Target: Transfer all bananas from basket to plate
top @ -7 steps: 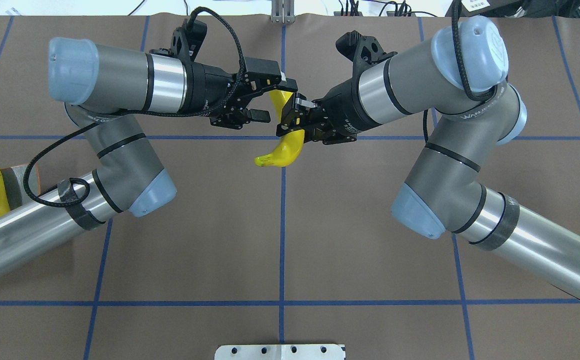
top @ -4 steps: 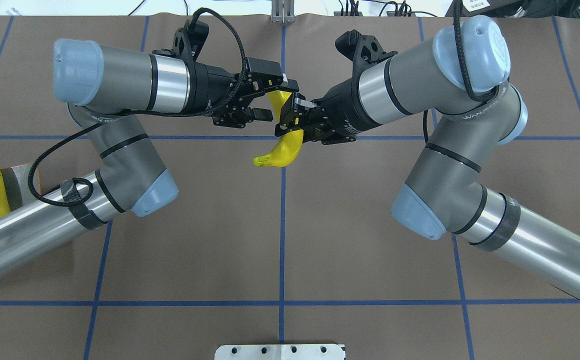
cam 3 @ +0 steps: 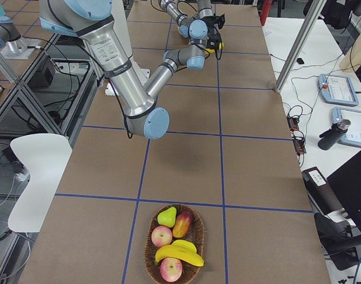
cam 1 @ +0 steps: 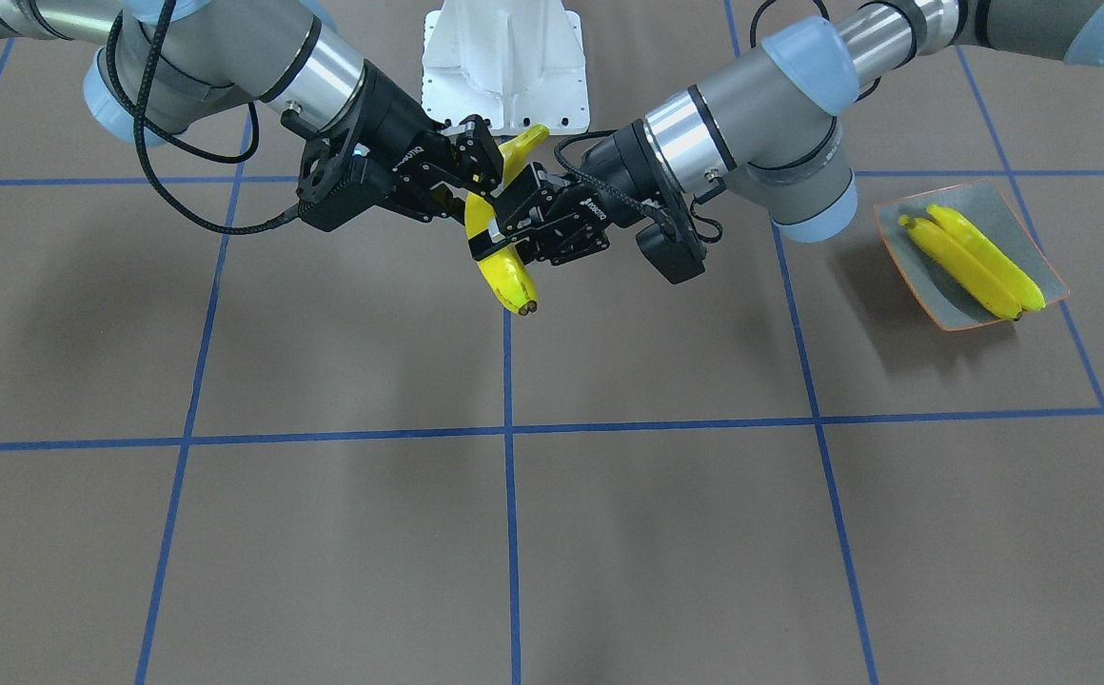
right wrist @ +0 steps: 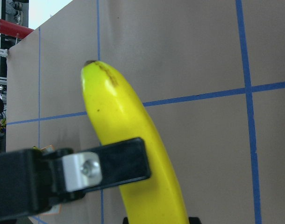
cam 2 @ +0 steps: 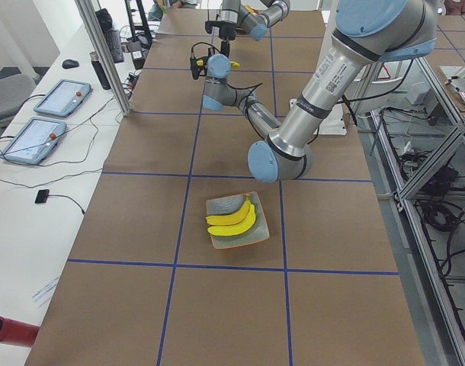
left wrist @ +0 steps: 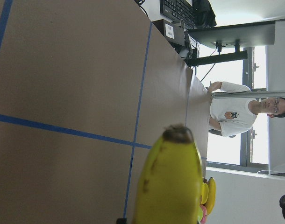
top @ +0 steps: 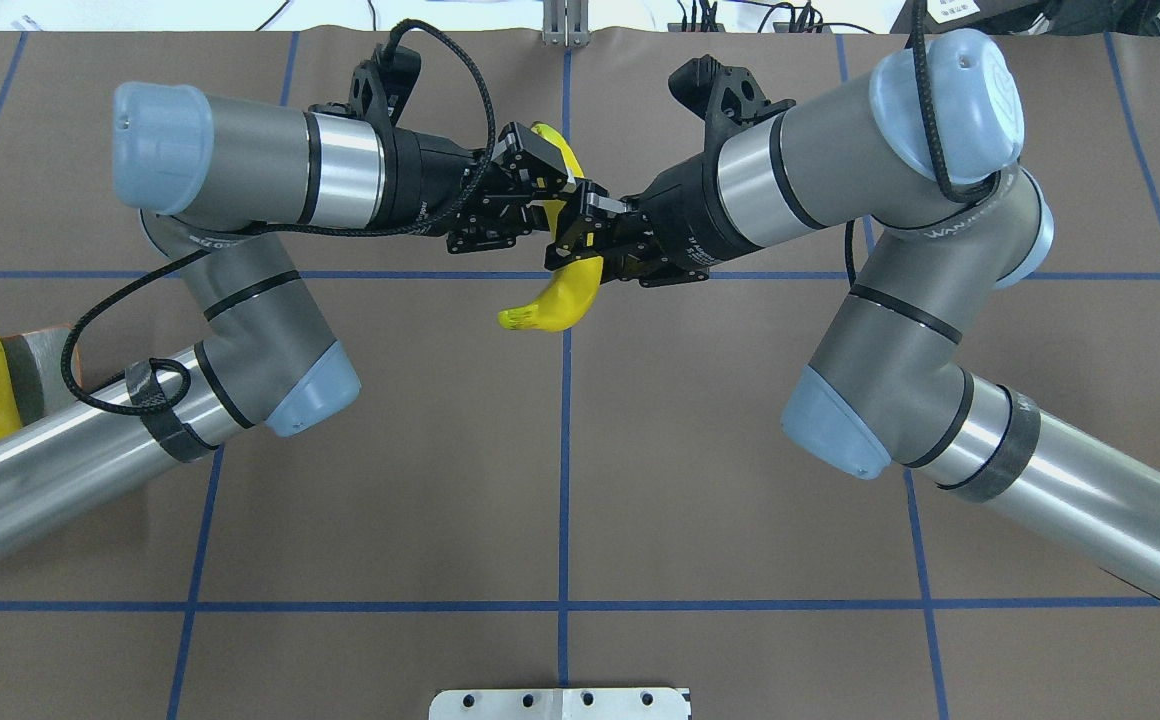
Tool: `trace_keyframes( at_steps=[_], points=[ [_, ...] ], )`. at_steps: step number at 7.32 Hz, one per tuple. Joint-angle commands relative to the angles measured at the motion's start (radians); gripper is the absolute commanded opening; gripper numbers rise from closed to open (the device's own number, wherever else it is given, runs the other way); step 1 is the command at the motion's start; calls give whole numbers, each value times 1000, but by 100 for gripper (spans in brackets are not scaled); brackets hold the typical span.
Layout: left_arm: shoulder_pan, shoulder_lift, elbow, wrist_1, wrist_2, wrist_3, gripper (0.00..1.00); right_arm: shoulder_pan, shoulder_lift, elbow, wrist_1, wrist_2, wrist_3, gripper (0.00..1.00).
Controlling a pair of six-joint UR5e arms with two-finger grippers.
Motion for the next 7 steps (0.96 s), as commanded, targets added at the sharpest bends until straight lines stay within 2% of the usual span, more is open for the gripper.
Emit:
trace_keyframes(
  at_steps=[1,3,4,5,7],
  points=[
    [3,4,-3,1,-2,-4,0,2,-11,-3,68,0,-1,100],
    [1,16,-8,5,-2,-7,0,20,-27,14,94,1,6,100],
    [-2,65,-23,11,-11,-4,0,53,-57,25,125,3,6,100],
    [-10,156,-75,14,-26,5,0,83,-99,31,145,1,5,100],
    [-162,281,-103,43,-194,13,0,135,-157,28,143,-2,-10,100]
  ],
)
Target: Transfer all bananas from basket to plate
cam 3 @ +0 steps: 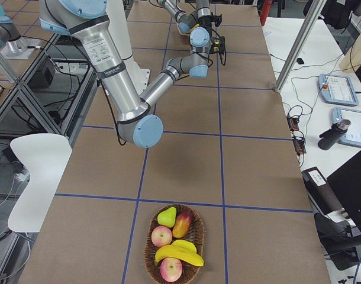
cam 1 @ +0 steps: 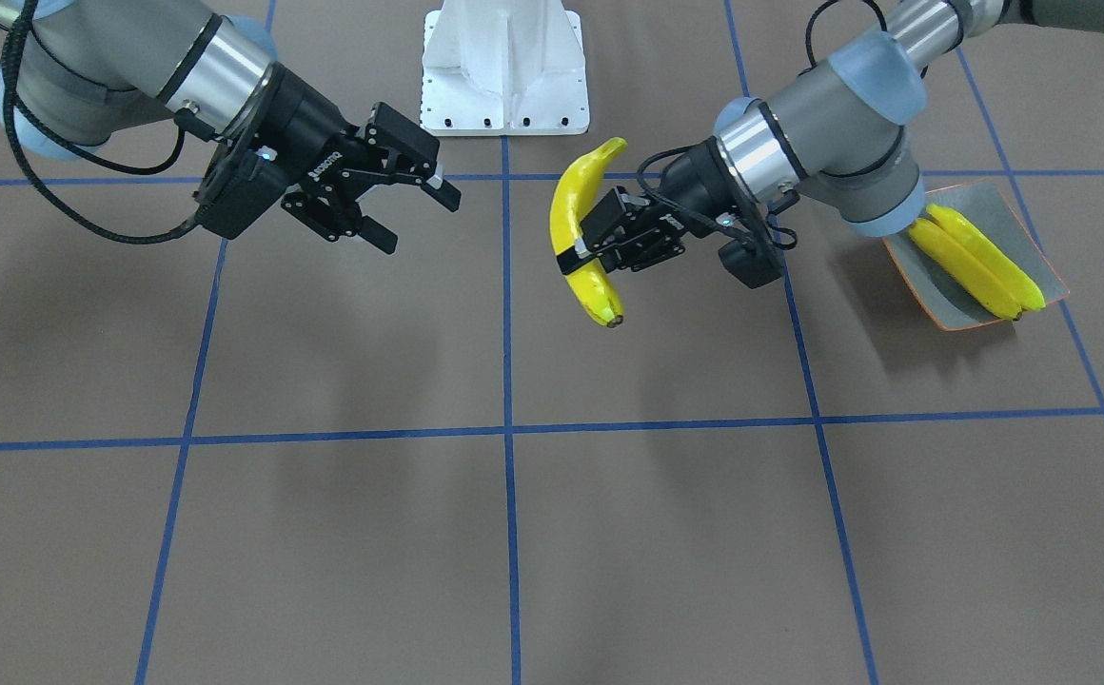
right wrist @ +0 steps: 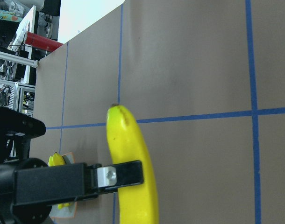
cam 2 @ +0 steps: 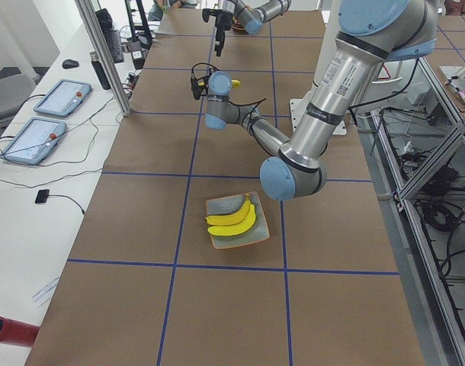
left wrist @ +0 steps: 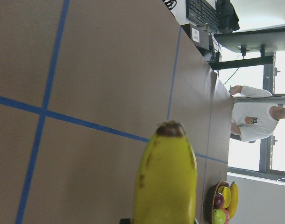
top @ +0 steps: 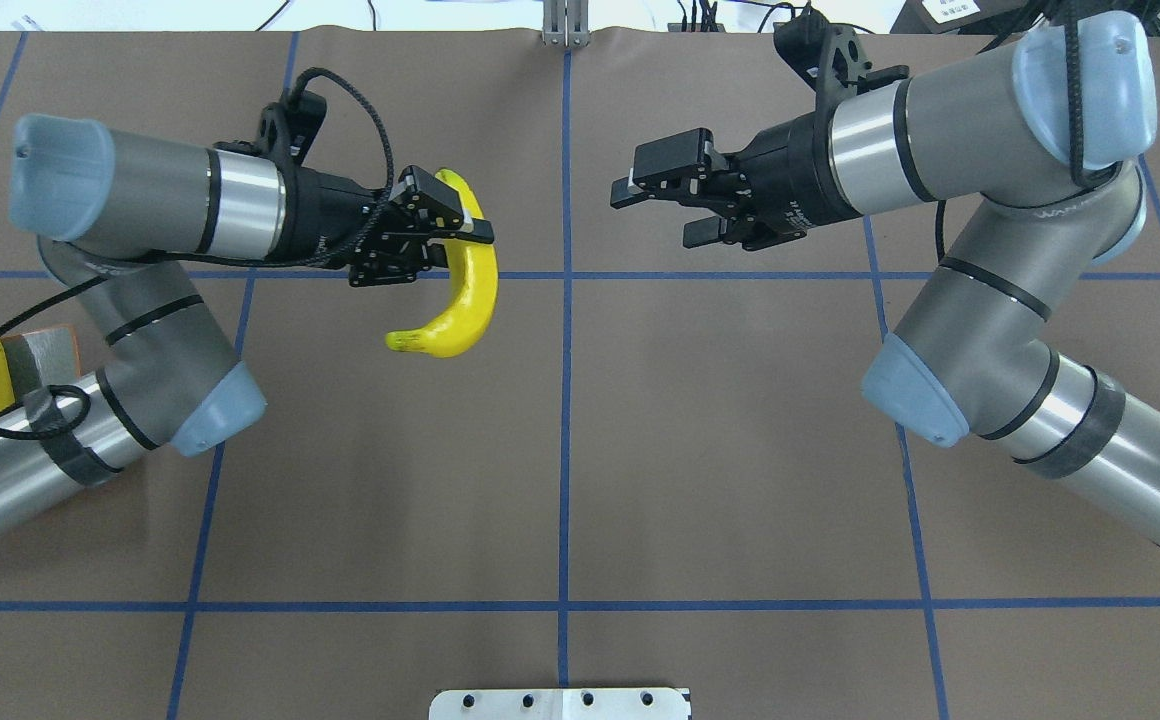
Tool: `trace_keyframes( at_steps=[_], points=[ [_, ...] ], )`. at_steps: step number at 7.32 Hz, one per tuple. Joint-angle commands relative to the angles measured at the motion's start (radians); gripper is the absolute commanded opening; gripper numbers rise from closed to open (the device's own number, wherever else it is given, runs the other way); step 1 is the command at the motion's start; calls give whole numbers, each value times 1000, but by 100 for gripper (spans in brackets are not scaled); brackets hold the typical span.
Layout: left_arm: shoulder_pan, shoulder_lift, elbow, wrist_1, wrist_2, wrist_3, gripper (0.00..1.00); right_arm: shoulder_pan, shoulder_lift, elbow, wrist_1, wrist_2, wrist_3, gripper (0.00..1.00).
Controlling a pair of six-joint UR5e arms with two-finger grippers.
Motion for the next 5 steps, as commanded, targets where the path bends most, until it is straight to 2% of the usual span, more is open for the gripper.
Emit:
trace_keyframes(
  at_steps=[1,3,4,5],
  points=[
    [-151,157,-29,21,-147,5,0,53,-59,1,1,-3,-7,100],
    [-233,292,-31,59,-243,60,0,58,-107,6,0,-55,-8,100],
    [-239,371,-28,68,-243,189,0,66,-125,6,0,-58,-10,100],
    [-258,391,-31,150,-243,218,0,67,-138,6,0,-77,-19,100]
  ],
)
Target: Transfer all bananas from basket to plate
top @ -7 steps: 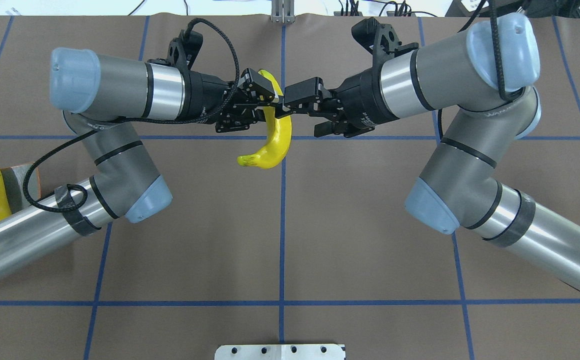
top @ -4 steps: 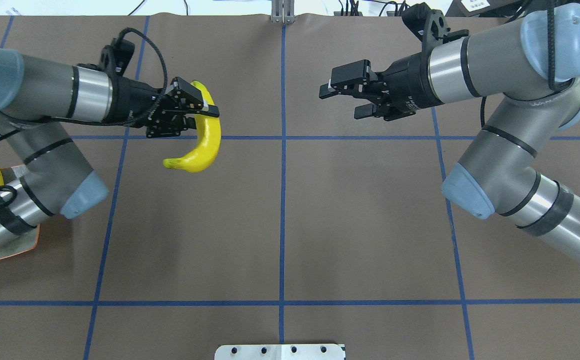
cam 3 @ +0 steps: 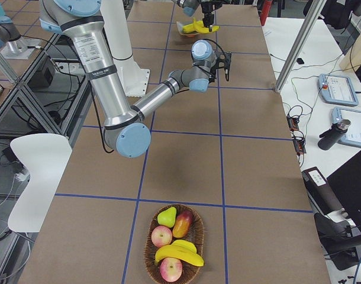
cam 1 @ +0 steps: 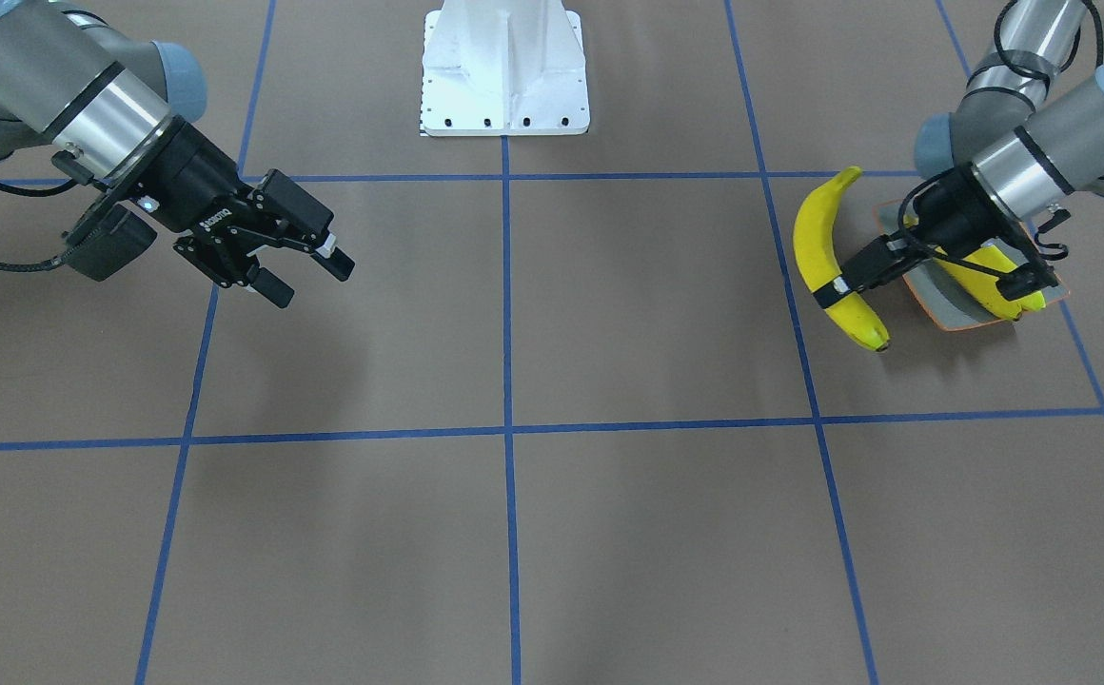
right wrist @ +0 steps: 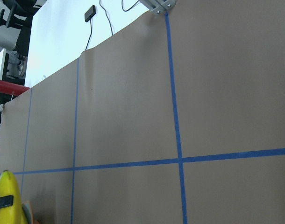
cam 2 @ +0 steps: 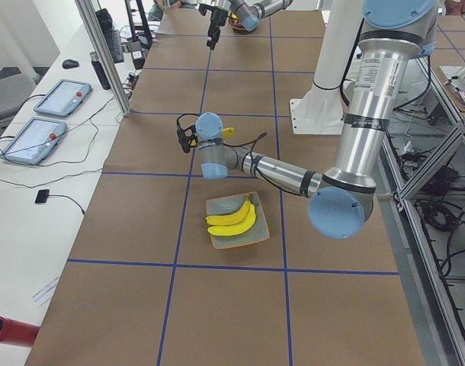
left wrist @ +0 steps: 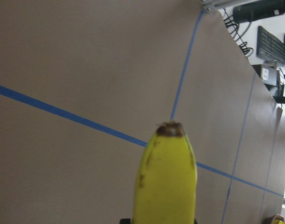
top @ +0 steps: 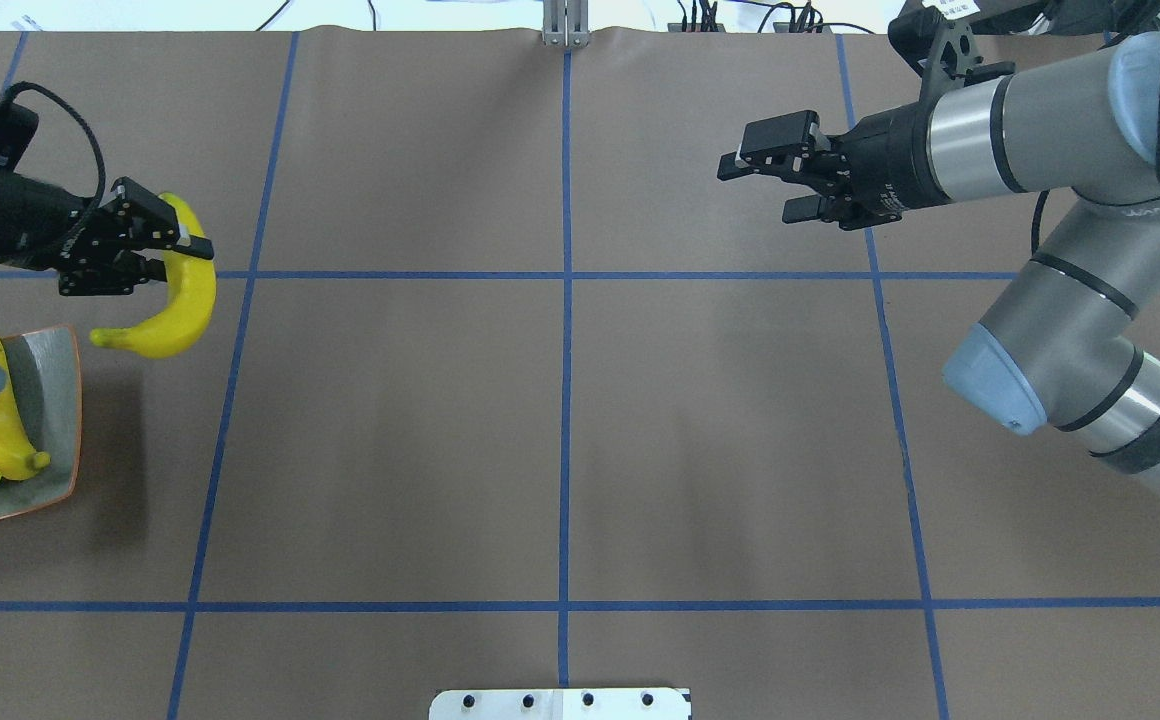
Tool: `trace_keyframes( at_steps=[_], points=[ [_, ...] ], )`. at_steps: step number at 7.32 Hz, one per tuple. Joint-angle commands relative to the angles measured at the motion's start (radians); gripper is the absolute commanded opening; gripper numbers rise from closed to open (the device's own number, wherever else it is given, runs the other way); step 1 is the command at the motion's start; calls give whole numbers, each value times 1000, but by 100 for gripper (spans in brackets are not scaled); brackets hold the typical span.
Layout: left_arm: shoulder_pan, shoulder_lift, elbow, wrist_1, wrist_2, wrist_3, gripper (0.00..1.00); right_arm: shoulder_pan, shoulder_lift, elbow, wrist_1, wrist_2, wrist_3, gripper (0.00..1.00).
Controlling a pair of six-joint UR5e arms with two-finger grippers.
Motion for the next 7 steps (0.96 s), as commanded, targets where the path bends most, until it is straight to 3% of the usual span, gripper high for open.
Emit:
trace_keyframes(
  at_steps=[1,5,7],
  points=[
    [-49,58,0,164,-3,76,0,3,-37,3,0,-29,-11,100],
    [-39,176,-20,359,37,129,0,1,-63,-4,0,-43,-59,100],
    [4,178,-43,476,136,214,0,0,-70,-4,0,-69,-63,100]
  ],
)
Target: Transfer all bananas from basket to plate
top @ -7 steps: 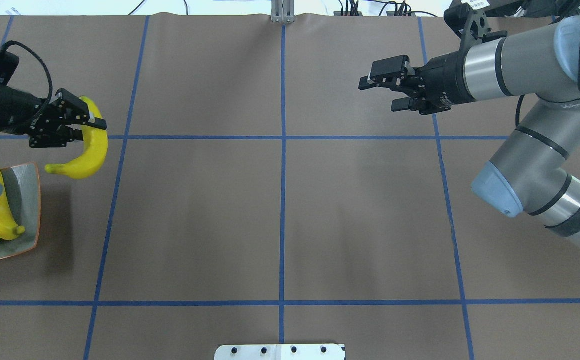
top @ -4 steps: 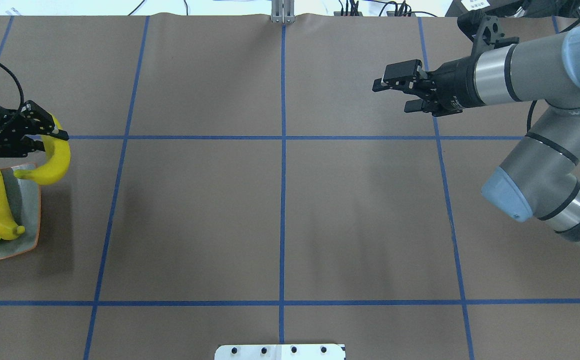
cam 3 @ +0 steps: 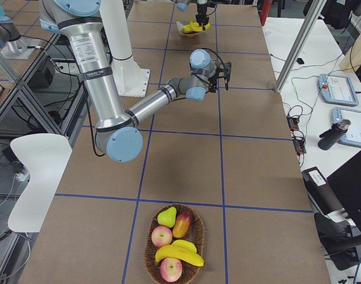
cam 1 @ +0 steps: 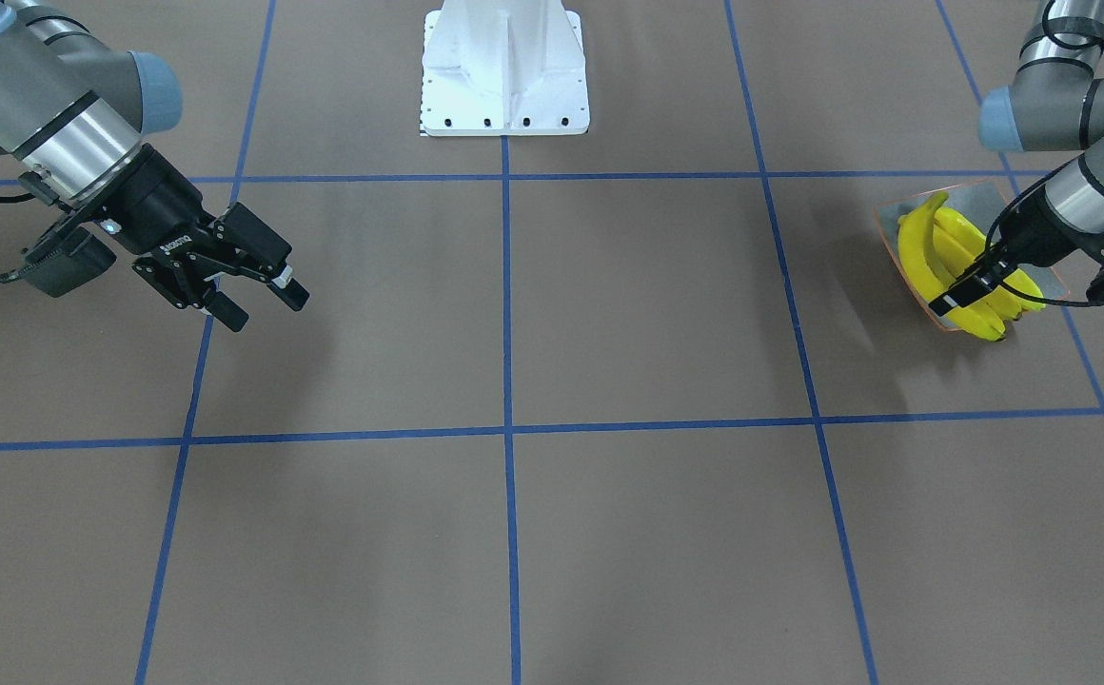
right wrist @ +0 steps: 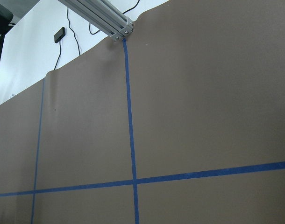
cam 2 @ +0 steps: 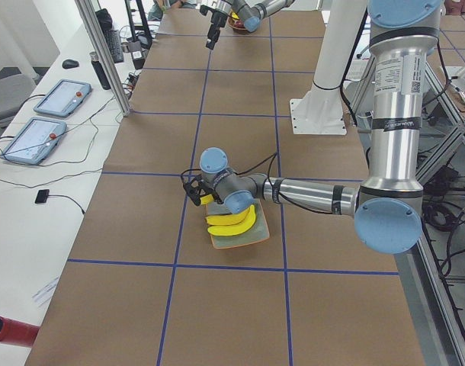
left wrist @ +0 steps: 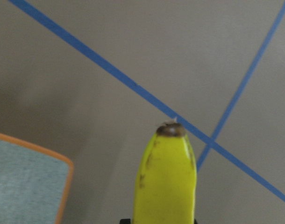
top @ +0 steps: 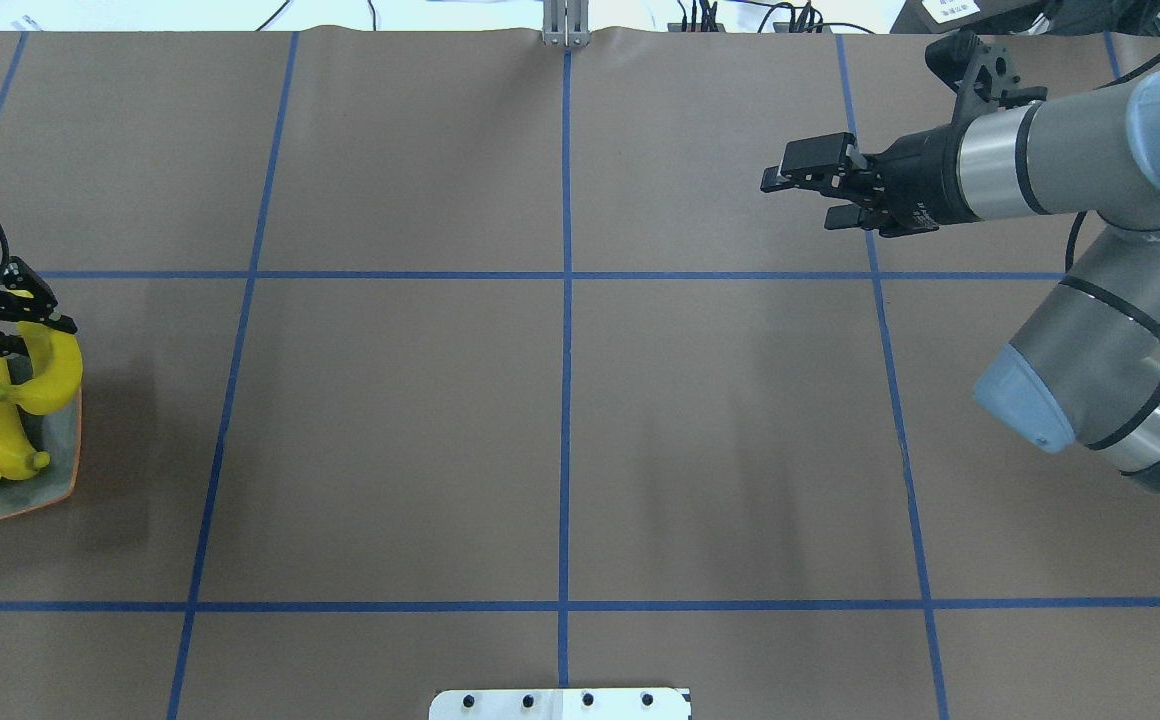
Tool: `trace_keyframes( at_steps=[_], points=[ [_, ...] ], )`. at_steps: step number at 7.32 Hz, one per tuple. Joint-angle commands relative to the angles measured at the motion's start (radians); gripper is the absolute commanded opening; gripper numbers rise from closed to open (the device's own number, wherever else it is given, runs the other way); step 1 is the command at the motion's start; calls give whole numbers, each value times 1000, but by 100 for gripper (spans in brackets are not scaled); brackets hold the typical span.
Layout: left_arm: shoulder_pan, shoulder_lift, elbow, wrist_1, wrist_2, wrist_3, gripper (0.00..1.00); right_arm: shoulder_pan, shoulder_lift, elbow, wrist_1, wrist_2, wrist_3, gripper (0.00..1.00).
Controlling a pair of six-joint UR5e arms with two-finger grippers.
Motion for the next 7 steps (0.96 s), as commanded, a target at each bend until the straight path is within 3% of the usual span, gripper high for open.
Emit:
trace_keyframes(
  at_steps=[1,3,7],
  points=[
    [47,1,-73,201,93,95,0,-1,-5,1,0,-14,-5,100],
    [27,29,-144,340,107,263,0,-2,-3,-2,0,-14,-5,100],
    [47,41,-139,344,167,264,0,-1,-5,4,0,-14,-5,100]
  ],
)
